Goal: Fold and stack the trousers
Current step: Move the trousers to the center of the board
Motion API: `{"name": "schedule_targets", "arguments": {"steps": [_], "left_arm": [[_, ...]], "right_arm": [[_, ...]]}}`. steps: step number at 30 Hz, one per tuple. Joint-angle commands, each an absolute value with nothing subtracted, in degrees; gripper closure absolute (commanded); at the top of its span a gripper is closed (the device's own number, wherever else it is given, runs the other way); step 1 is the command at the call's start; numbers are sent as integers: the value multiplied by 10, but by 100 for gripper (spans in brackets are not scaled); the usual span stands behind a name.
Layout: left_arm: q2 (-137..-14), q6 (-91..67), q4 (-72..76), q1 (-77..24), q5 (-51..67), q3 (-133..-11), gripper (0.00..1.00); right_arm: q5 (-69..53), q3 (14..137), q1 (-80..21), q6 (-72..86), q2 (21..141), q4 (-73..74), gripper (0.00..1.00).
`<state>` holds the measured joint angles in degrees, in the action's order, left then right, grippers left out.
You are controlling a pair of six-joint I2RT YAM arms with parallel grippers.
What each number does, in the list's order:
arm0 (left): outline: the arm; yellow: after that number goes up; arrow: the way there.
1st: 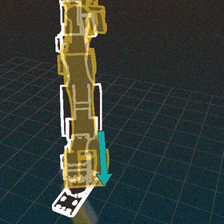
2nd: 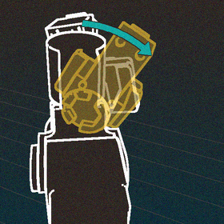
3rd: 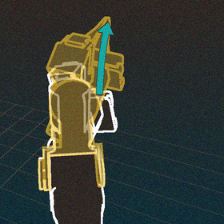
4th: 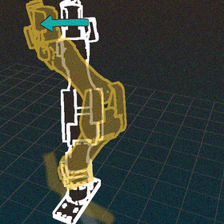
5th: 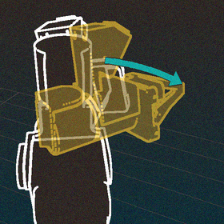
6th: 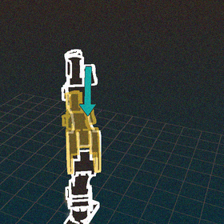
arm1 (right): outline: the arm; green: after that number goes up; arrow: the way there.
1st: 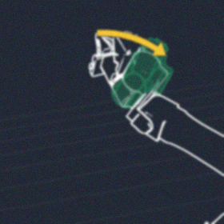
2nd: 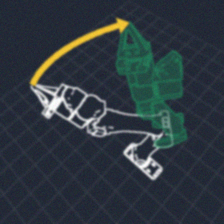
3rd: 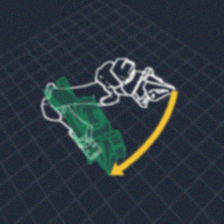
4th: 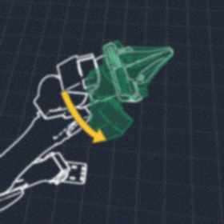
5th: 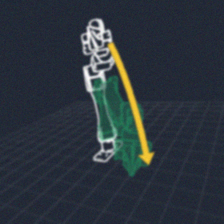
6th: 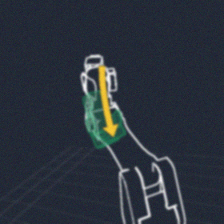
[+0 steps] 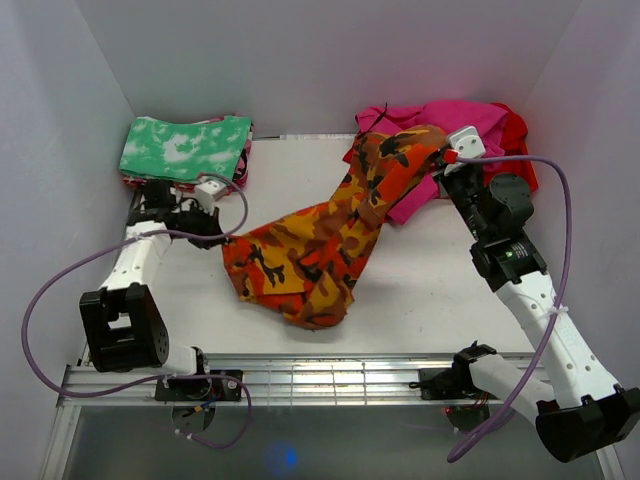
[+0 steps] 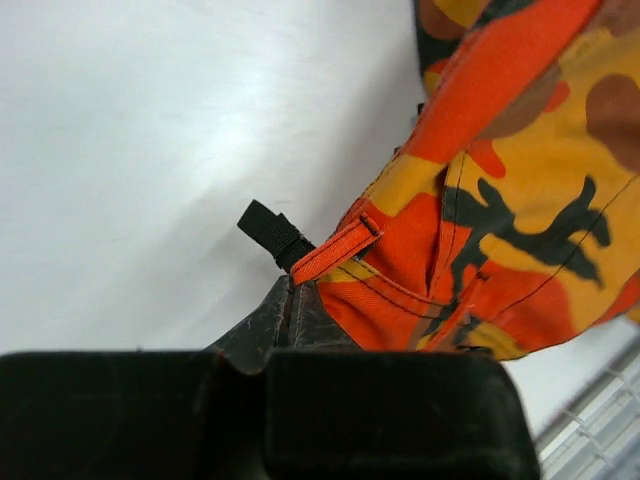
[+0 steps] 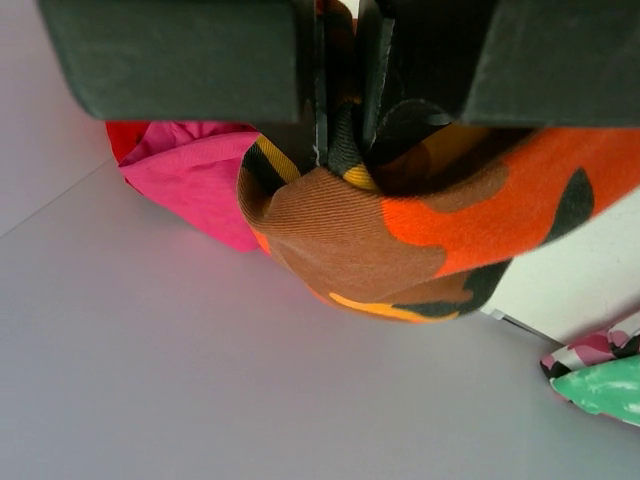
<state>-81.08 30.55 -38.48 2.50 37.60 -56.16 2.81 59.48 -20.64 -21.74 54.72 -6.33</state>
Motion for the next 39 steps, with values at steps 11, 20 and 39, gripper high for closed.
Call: {"name": "schedule_targets", "arguments": {"steps": [11,20,39], "left_arm": [[-813,312,-358,250,256,-645,100],[-819,294,-361,267,230,-623,100],[-886,290,-399,279,235,-671,100]], "right_arm": [[-121,716,-203,-197,702,-37,92],[-127,903,-216,-250,971,48,92],[-120,787,-207,-665,1073,55,41]]}}
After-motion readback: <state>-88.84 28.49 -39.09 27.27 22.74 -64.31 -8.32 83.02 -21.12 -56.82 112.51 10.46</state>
